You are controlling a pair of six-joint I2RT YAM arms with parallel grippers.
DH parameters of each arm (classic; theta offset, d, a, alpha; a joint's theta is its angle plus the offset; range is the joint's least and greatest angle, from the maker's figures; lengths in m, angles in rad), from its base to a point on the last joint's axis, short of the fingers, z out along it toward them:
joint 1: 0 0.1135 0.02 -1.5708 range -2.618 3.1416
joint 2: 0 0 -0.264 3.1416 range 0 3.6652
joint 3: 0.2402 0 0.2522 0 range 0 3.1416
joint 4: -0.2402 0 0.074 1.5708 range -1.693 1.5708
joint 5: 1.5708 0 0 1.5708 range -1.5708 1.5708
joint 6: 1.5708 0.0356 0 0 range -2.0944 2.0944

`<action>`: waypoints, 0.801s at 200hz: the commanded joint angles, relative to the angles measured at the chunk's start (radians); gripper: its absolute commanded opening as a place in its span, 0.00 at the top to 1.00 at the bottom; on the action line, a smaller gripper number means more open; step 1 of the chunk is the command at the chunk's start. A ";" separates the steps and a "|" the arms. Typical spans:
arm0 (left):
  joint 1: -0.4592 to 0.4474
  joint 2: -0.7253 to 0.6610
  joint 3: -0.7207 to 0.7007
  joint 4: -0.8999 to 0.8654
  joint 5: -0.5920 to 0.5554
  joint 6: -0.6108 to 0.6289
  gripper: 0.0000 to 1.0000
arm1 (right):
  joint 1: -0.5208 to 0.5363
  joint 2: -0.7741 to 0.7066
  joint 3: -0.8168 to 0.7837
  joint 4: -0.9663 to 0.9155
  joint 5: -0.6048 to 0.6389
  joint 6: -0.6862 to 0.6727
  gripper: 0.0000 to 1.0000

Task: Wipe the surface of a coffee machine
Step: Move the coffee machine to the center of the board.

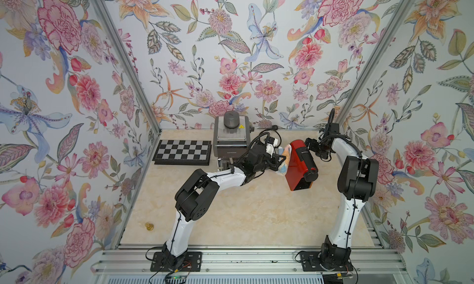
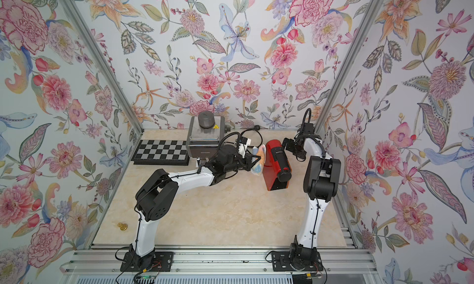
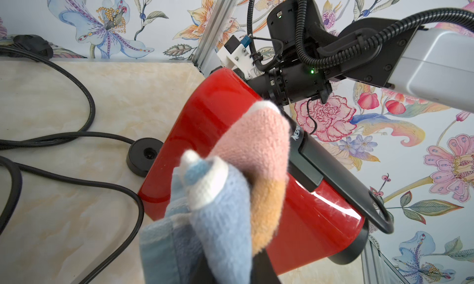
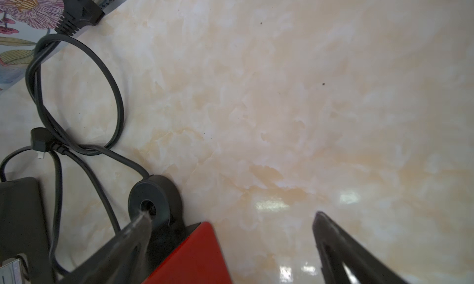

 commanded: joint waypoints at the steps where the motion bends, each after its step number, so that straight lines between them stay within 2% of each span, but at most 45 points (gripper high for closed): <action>1: 0.001 0.014 0.016 0.000 -0.022 -0.016 1.00 | 0.047 -0.016 -0.044 0.028 -0.001 0.009 0.00; 89: 0.005 0.009 -0.067 0.037 -0.036 -0.048 1.00 | 0.151 -0.227 -0.547 0.224 -0.006 0.087 0.00; 160: 0.003 -0.132 -0.255 0.066 -0.067 -0.058 1.00 | 0.337 -0.471 -0.830 0.268 0.066 0.138 0.00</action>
